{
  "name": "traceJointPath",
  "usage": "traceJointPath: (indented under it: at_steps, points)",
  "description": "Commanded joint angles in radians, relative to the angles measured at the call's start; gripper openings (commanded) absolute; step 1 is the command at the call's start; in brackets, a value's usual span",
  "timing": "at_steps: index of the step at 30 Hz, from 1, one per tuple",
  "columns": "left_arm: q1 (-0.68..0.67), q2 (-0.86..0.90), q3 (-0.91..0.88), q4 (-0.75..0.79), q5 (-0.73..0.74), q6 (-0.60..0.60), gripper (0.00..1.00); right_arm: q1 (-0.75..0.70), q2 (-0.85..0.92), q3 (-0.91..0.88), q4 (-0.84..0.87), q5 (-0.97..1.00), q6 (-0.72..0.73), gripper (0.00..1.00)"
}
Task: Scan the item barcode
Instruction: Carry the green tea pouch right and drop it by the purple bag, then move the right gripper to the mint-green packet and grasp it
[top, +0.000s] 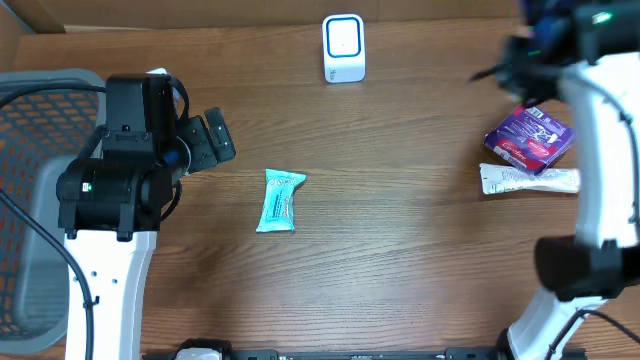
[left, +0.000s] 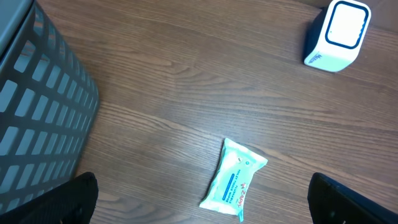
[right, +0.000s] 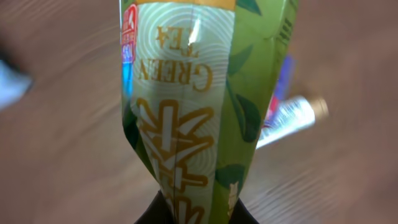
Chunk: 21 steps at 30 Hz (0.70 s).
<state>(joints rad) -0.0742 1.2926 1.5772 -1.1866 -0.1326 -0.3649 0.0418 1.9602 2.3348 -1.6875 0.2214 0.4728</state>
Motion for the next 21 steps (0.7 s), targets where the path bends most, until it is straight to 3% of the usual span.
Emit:
traceJointPath:
  at_steps: [1, 6, 11, 13, 14, 17, 18, 21]
  points:
    - [0.002, 0.003, 0.008, 0.000, -0.012, -0.010, 1.00, -0.109, 0.000, -0.084, 0.029, -0.114, 0.247, 0.04]
    - [0.002, 0.003, 0.008, 0.001, -0.012, -0.010, 0.99, -0.230, 0.000, -0.309, 0.174, -0.216, 0.268, 0.04]
    - [0.002, 0.003, 0.008, 0.000, -0.012, -0.010, 1.00, -0.259, 0.000, -0.535, 0.336, -0.256, 0.268, 0.04]
    - [0.002, 0.003, 0.008, 0.000, -0.012, -0.010, 1.00, -0.259, 0.000, -0.608, 0.385, -0.270, 0.262, 0.09]
    - [0.002, 0.003, 0.008, 0.001, -0.012, -0.010, 1.00, -0.259, 0.000, -0.632, 0.400, -0.273, 0.258, 0.15]
    - [0.002, 0.003, 0.008, 0.000, -0.012, -0.010, 0.99, -0.259, 0.000, -0.657, 0.401, -0.268, 0.242, 0.65]
    - [0.002, 0.003, 0.008, 0.001, -0.012, -0.010, 1.00, -0.259, -0.001, -0.656, 0.400, -0.269, 0.215, 0.75]
    - [0.002, 0.003, 0.008, 0.001, -0.012, -0.009, 1.00, -0.261, -0.002, -0.619, 0.364, -0.269, 0.142, 0.82]
